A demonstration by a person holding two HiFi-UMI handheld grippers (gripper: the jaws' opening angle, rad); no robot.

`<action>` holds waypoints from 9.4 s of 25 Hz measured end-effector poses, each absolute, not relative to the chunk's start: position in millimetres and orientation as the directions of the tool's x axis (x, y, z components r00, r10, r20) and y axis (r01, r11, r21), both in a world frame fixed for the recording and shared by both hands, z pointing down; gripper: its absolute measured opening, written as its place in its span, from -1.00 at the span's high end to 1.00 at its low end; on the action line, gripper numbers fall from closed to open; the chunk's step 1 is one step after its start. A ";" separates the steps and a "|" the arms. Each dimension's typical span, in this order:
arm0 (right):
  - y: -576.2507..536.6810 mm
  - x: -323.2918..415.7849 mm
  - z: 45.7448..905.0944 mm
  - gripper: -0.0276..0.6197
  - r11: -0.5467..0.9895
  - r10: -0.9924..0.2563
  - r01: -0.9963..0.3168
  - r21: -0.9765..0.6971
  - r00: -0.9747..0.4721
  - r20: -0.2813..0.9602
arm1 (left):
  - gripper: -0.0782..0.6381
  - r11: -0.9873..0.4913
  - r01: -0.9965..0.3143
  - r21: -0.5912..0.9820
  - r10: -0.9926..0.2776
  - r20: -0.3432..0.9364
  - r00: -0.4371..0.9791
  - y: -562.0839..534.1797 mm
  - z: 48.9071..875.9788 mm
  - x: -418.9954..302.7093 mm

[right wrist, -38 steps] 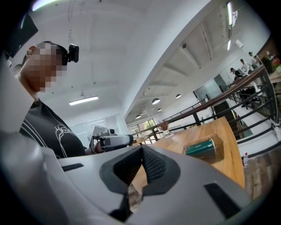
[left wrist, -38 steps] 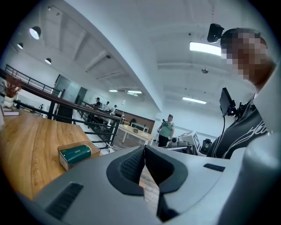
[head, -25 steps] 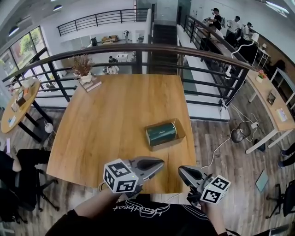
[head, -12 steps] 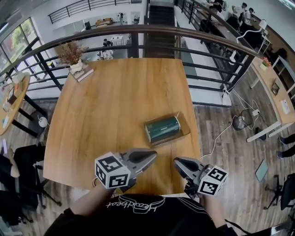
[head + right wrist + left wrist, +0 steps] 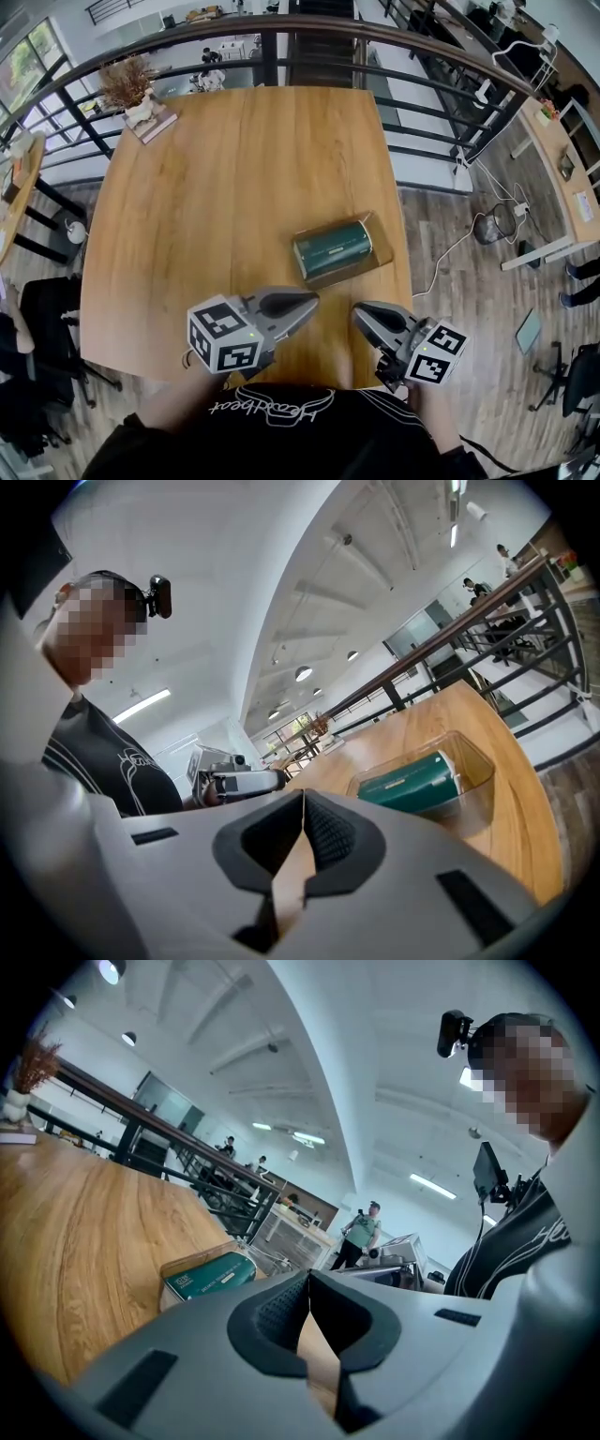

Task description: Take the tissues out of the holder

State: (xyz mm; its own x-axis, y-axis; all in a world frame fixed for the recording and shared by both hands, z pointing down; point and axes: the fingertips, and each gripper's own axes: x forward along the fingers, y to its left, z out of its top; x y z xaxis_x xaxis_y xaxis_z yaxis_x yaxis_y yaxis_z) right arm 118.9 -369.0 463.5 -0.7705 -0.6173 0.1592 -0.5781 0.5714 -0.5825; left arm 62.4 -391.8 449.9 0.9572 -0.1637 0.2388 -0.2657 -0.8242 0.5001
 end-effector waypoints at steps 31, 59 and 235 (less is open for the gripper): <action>-459.1 104.7 485.8 0.86 0.702 -0.540 -0.654 -0.282 -0.747 0.387 | 0.75 -0.784 -0.266 0.560 -0.171 0.217 0.961 -454.5 485.3 49.1; -500.1 101.0 555.5 -0.06 0.905 -0.347 -0.394 0.159 -0.468 0.813 | 0.74 -0.752 -0.314 0.580 -0.214 0.235 0.948 -478.1 512.9 19.3; -76.1 179.5 349.1 -0.08 0.583 -0.776 -0.718 -0.380 -0.630 0.002 | 0.74 -0.871 -0.342 0.354 -0.308 0.150 0.940 -75.8 352.9 66.6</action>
